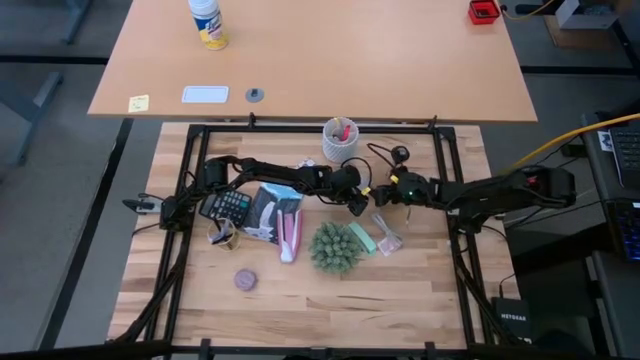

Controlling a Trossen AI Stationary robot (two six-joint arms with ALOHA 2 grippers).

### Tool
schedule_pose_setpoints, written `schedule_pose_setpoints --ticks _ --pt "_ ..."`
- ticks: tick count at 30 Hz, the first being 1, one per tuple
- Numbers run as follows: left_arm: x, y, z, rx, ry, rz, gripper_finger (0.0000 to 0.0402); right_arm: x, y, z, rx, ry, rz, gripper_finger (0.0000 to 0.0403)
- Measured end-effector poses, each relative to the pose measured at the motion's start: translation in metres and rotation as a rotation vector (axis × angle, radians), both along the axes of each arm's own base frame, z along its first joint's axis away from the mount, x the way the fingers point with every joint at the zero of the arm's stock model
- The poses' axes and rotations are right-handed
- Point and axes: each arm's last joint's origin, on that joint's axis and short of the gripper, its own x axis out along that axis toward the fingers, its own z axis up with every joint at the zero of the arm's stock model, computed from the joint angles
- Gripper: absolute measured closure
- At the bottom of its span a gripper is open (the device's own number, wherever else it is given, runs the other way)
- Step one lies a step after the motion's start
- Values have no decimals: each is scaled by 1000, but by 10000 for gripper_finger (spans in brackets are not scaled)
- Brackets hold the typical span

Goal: Screw lightbulb
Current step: Insert the lightbulb into the lamp

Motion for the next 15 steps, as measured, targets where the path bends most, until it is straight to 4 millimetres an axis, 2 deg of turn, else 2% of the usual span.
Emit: schedule_pose_setpoints --ticks 3,10,15 --pt "-1 0 3 -1 3 1 176 5 0 4 2 -1 46 137" --pt "-7 -1 29 -51 -23 30 176 11 2 10 62 -42 135 137" --pt "-10 -1 33 -53 -11 44 176 11 3 10 76 -47 157 137"
